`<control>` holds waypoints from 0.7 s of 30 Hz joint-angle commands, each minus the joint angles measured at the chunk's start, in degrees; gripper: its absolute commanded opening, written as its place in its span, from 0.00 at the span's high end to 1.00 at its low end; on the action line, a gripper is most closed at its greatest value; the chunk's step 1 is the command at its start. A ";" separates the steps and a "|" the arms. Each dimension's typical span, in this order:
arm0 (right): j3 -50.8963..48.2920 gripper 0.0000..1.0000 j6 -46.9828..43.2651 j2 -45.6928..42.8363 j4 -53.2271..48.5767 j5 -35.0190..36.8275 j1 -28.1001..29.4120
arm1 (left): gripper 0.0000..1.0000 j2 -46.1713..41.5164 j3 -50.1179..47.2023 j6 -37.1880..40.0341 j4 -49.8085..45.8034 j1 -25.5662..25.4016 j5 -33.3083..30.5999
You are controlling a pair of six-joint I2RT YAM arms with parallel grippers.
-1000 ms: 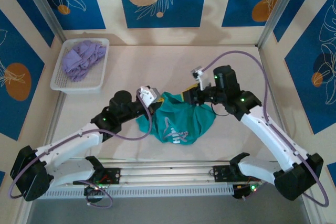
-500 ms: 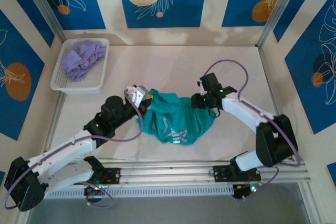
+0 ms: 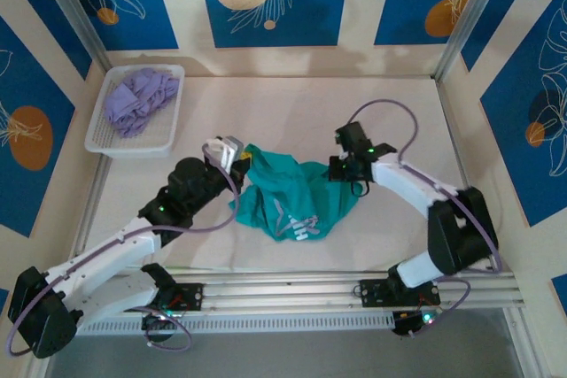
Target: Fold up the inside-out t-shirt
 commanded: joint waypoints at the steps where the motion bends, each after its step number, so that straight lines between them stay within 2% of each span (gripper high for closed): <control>1: 4.27 1.00 -0.97 -10.22 5.36 -3.26 -5.74 | 1.00 0.62 9.27 -5.12 -1.34 4.47 -0.46; 5: 5.72 1.00 0.47 -18.63 8.71 -5.22 -12.34 | 1.00 1.86 19.59 -9.32 -4.15 11.92 3.41; 8: 1.44 1.00 1.84 -24.71 10.29 -4.33 -14.23 | 1.00 0.86 23.34 -12.65 -5.16 15.83 5.82; 13: -13.71 0.95 7.72 -33.90 10.88 -6.14 -13.45 | 1.00 -2.11 19.27 -14.17 -8.38 18.06 8.26; 15: -19.82 0.89 10.46 -35.82 10.07 -6.54 -12.32 | 1.00 -3.21 15.29 -14.60 -10.04 18.19 9.46; 17: -25.30 0.76 13.14 -36.58 9.48 -7.09 -10.36 | 1.00 -4.17 10.99 -16.33 -12.33 18.28 10.40; 21: -28.77 0.60 14.61 -36.67 7.61 -4.49 -4.31 | 1.00 -6.29 3.62 -19.38 -15.50 18.28 13.39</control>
